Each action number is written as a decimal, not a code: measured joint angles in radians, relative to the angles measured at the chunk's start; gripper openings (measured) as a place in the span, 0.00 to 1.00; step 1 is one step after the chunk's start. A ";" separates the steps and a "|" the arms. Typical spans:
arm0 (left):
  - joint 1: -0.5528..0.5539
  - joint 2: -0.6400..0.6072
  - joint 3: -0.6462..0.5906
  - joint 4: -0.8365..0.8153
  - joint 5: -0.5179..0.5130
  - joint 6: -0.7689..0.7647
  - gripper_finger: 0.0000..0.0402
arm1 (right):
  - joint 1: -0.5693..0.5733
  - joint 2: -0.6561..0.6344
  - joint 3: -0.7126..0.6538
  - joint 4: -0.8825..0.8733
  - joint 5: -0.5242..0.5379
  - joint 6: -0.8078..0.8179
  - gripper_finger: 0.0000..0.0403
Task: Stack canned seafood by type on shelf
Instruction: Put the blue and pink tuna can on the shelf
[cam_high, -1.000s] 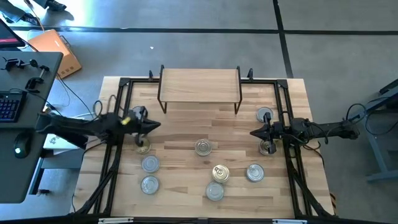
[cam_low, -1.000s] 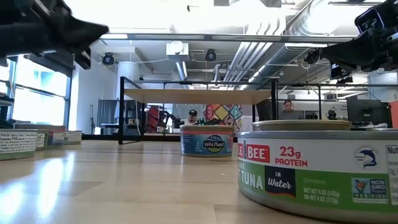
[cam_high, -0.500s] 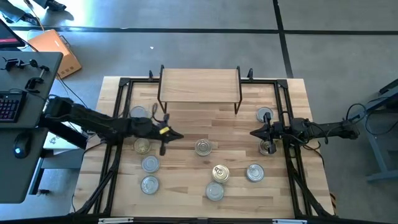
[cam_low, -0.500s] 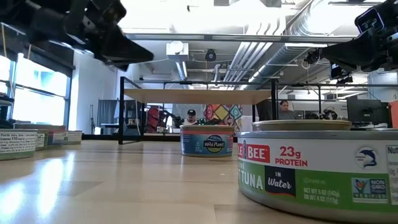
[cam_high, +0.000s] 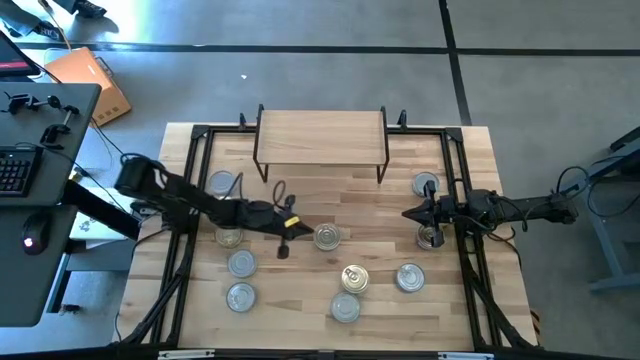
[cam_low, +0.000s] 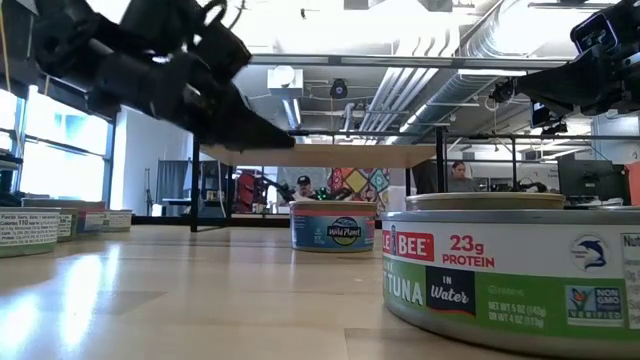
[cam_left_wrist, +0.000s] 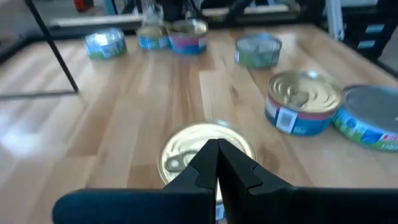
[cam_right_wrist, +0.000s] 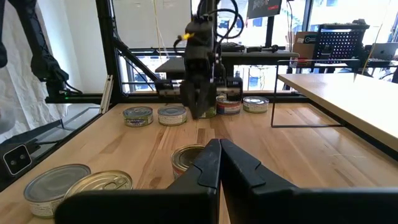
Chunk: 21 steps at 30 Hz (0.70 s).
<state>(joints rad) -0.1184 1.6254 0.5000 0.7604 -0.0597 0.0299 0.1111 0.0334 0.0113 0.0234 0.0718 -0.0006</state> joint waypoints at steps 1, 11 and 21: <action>0.000 0.013 0.008 -0.011 0.000 -0.002 0.00 | 0.000 0.000 0.000 0.000 0.000 0.000 0.00; -0.006 0.014 0.019 -0.045 0.001 -0.037 0.00 | 0.000 0.000 0.000 0.024 -0.005 0.086 0.00; -0.121 0.003 -0.058 -0.054 -0.089 -0.060 0.00 | 0.061 0.212 -0.001 0.412 -0.113 0.256 0.00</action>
<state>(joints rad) -0.2395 1.6279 0.4419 0.7065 -0.1488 -0.0300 0.1720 0.2455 0.0101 0.4356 -0.0411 0.2554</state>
